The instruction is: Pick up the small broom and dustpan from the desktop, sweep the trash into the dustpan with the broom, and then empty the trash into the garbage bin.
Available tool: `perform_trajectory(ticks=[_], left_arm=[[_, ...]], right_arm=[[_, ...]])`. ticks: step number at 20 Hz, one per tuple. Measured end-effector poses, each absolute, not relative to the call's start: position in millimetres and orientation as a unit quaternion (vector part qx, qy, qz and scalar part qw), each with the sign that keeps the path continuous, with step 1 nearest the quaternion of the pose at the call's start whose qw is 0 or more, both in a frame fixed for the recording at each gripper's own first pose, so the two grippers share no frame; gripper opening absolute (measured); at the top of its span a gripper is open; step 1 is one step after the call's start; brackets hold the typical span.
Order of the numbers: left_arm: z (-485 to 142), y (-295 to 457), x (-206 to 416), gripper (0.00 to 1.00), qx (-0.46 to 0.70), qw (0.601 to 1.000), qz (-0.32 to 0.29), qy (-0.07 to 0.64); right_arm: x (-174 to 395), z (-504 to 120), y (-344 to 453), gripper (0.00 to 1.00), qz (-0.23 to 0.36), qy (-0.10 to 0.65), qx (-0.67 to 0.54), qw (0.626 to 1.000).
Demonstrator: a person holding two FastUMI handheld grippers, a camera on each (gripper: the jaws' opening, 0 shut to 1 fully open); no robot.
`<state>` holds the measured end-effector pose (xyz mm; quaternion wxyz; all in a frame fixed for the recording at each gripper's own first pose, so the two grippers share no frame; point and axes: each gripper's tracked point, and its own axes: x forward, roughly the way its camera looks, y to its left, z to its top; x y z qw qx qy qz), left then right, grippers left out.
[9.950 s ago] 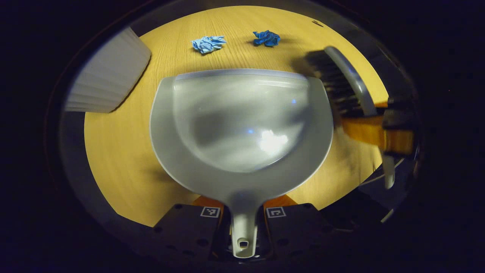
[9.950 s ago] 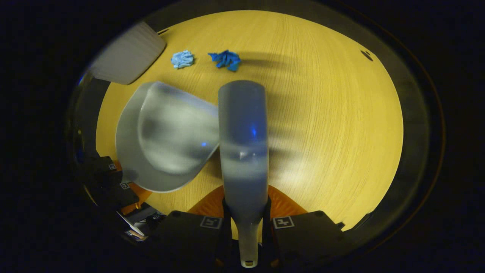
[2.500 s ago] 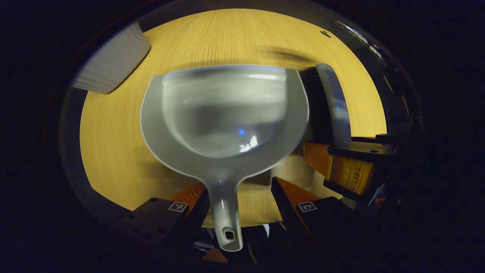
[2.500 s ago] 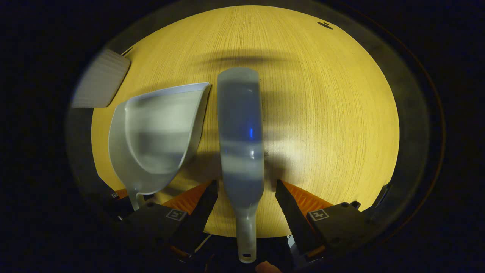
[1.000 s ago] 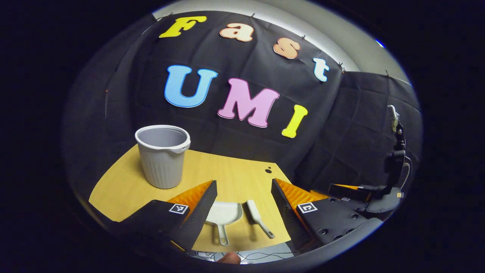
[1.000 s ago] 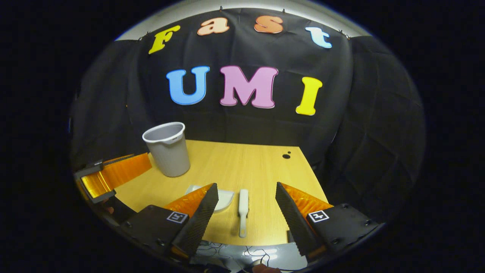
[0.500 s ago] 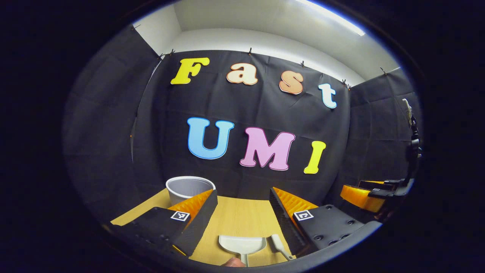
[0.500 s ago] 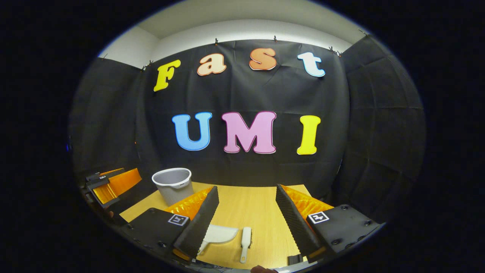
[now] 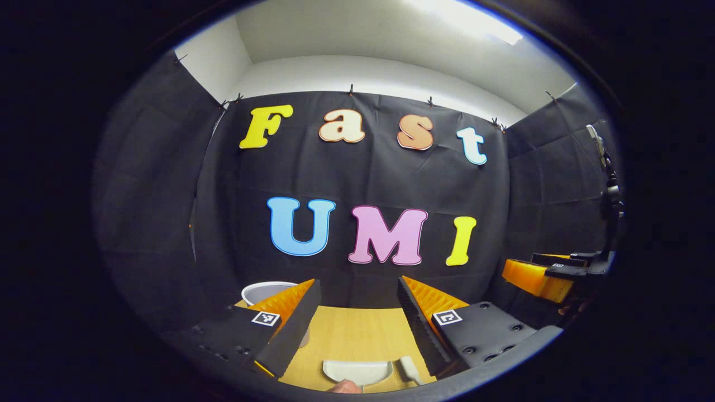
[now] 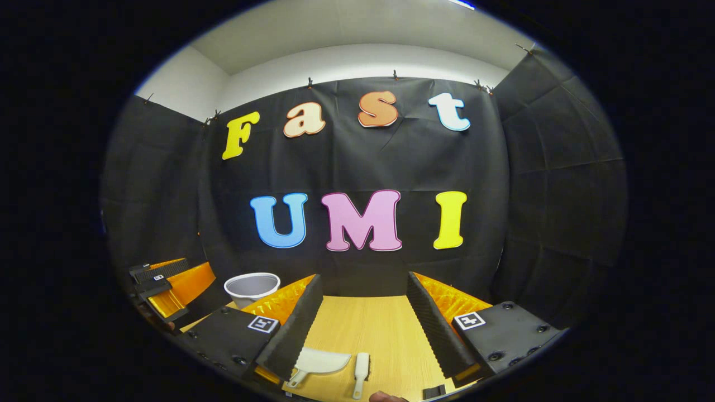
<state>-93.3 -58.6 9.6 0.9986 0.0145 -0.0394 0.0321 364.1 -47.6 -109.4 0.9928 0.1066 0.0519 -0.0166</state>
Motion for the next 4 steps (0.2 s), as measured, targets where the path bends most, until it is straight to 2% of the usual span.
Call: perform_trajectory(ticks=[4], left_arm=[[2.5,-64.6,-99.1,0.82,0.021,0.999,0.043,-0.025]], right_arm=[[355.7,-103.5,-48.7,0.98,-0.015,0.041,0.111,0.993]])
